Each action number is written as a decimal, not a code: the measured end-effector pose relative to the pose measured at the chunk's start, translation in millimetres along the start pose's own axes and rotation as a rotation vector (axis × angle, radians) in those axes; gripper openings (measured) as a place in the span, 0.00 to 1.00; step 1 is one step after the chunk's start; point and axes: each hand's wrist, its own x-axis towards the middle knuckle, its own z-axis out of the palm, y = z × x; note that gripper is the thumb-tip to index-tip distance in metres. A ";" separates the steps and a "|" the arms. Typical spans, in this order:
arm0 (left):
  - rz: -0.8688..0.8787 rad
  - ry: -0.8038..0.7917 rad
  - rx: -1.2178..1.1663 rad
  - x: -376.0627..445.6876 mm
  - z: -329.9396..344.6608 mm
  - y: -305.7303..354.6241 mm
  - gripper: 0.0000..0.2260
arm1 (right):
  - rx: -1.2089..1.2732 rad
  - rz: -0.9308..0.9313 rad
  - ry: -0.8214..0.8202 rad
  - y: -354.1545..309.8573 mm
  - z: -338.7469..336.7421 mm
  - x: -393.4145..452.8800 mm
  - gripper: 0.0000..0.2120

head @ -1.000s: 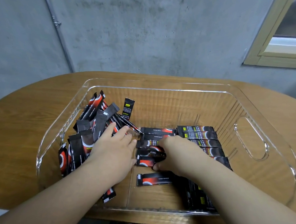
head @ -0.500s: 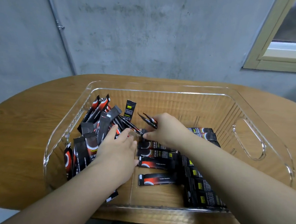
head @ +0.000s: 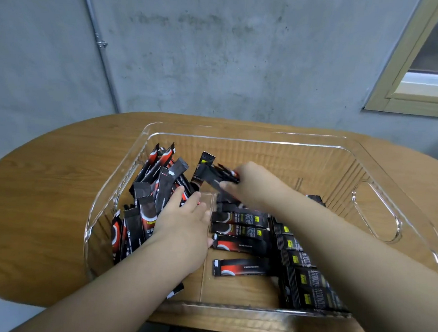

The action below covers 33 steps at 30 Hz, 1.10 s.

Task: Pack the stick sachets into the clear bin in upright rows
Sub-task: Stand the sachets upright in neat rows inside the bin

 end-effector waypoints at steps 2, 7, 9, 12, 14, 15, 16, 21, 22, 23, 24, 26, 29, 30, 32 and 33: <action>0.003 0.009 0.001 1.0 1.3 0.3 0.27 | -0.018 0.037 -0.022 10.6 -15.2 -18.4 0.12; -0.007 0.042 -0.024 -0.8 2.4 0.4 0.27 | 0.006 0.048 -0.152 23.1 -38.9 -73.2 0.15; -0.010 0.059 -0.033 -1.4 3.1 0.3 0.27 | 0.004 0.032 -0.201 21.5 -37.1 -87.4 0.16; -0.016 0.068 -0.035 -1.2 5.1 -0.2 0.29 | 0.015 0.022 -0.289 17.1 -25.5 -96.9 0.16; -0.011 0.068 -0.041 -0.7 4.6 -0.8 0.29 | 0.026 0.020 -0.319 14.3 -16.4 -97.5 0.16; -0.011 0.067 -0.049 -0.6 4.1 -1.2 0.29 | 0.026 0.016 -0.316 13.5 -13.0 -97.3 0.15; -0.013 0.068 -0.056 -0.6 3.6 -1.7 0.28 | 0.020 0.012 -0.300 13.2 -10.9 -97.1 0.13; -0.014 0.087 -0.053 0.2 5.6 -1.5 0.27 | -0.021 -0.030 -0.281 17.6 -20.2 -100.7 0.11; -0.012 0.094 -0.049 -0.1 6.5 -1.6 0.26 | -0.028 -0.045 -0.313 18.2 -21.2 -101.7 0.11; -0.011 0.104 -0.046 0.5 7.3 -1.6 0.26 | -0.031 -0.063 -0.357 17.6 -21.0 -102.4 0.10; -0.012 0.111 -0.043 0.7 8.0 -1.6 0.27 | -0.016 -0.080 -0.402 16.3 -18.8 -102.9 0.08; -0.014 0.107 -0.036 1.3 8.1 -1.5 0.27 | 0.008 -0.091 -0.476 12.1 -10.6 -103.6 0.03; -0.013 0.105 -0.029 0.6 7.0 -1.2 0.26 | -0.003 -0.059 -0.469 9.7 -0.7 -101.7 0.07; -0.011 0.108 -0.028 0.2 7.0 -1.2 0.26 | -0.004 -0.044 -0.433 9.7 -0.4 -100.3 0.08; -0.010 0.117 -0.030 -0.3 7.1 -1.2 0.26 | -0.046 -0.011 -0.354 11.9 -1.9 -97.1 0.08; -0.011 0.119 -0.031 -0.2 7.3 -1.1 0.26 | -0.091 -0.006 -0.323 12.9 -2.2 -95.7 0.08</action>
